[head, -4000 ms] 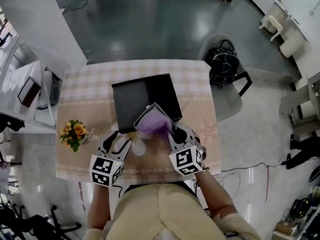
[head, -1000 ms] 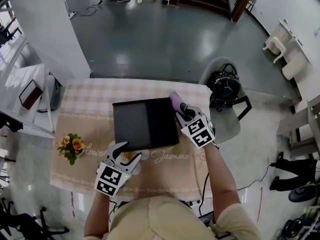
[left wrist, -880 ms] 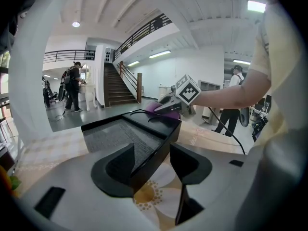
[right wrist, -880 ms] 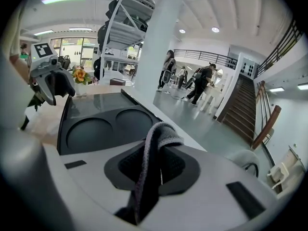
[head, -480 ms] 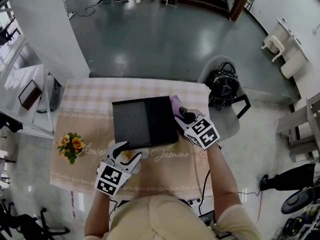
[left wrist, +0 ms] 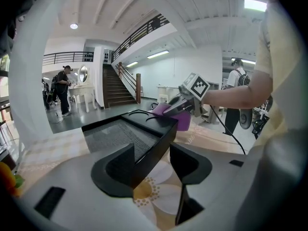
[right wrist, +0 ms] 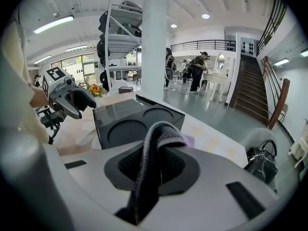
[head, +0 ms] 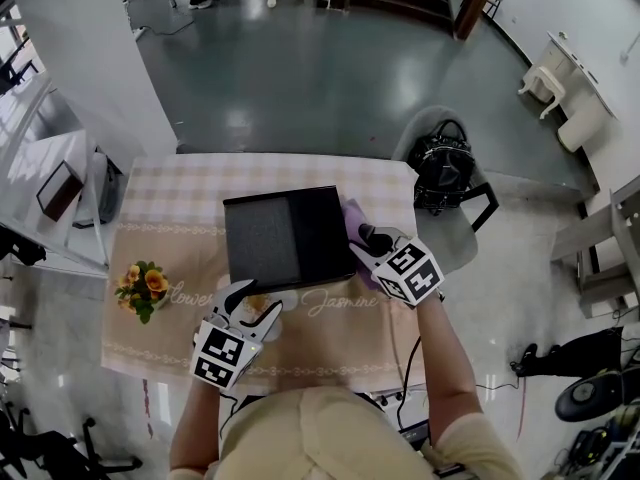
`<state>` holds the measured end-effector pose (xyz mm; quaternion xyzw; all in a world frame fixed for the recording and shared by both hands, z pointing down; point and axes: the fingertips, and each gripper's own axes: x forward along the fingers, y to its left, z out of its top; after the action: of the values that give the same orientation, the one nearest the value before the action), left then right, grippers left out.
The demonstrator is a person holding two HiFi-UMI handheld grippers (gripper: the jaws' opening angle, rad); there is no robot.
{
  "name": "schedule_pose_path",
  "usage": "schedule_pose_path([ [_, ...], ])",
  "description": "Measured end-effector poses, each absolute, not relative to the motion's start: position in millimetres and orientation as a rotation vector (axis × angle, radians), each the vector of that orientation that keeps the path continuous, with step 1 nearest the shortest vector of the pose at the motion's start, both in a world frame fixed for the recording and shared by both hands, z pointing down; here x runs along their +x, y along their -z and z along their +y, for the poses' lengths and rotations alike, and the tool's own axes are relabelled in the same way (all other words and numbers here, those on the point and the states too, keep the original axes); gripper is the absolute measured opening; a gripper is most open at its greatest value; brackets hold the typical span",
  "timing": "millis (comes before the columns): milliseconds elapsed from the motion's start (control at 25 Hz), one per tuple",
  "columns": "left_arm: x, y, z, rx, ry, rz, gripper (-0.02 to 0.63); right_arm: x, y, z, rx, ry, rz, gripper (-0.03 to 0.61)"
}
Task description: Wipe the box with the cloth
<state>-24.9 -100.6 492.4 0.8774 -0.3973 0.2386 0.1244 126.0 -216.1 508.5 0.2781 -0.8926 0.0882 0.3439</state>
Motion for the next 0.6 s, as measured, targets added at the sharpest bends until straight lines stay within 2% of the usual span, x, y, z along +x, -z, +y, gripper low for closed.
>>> schedule_pose_path([
  [600,-16.9,-486.5,-93.9,2.580,-0.661,-1.140,0.242,133.9,-504.0,-175.4,0.762,-0.302,-2.306,0.072],
])
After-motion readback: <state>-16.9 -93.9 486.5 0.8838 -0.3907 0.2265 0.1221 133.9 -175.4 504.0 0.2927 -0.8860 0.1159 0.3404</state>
